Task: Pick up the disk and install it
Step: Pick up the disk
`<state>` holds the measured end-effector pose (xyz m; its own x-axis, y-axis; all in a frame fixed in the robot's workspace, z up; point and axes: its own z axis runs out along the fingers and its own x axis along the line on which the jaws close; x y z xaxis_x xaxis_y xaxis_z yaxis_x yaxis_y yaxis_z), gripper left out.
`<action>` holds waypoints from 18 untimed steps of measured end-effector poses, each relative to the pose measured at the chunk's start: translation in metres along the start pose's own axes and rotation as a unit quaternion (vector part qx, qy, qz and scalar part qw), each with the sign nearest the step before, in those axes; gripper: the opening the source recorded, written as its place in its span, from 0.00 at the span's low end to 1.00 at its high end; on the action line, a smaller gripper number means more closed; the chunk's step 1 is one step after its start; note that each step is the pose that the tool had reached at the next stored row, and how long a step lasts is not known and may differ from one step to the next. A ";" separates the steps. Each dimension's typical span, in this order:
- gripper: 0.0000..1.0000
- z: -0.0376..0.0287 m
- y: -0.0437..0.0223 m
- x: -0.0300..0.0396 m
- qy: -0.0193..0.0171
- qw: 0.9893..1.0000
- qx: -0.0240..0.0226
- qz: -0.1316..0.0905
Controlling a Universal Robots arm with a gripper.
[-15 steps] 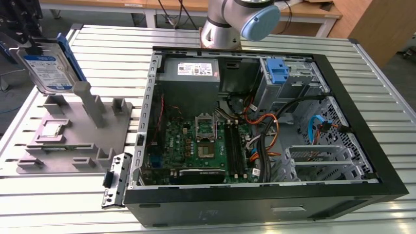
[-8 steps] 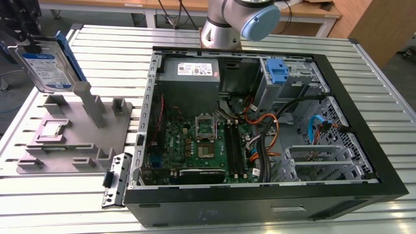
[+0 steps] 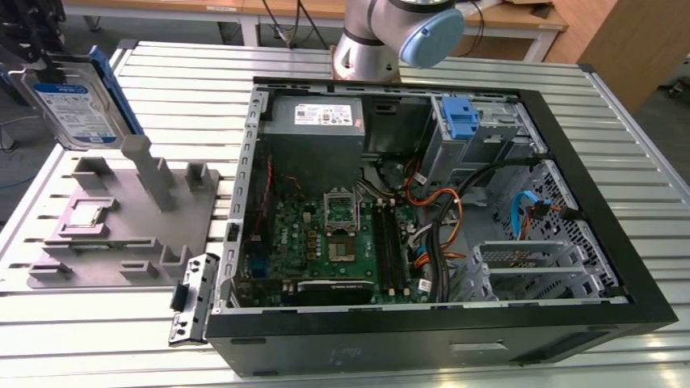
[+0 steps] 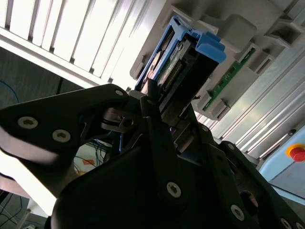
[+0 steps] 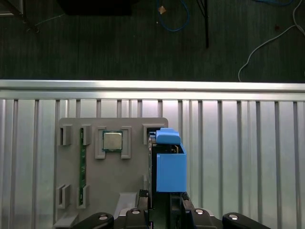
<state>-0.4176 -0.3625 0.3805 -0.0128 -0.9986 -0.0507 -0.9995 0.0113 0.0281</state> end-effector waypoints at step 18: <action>0.35 -0.0045 0.0001 -0.0002 0.000 1.000 0.000 0.000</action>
<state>-0.4176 -0.3625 0.3850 -0.0128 -0.9986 -0.0506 -0.9995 0.0114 0.0283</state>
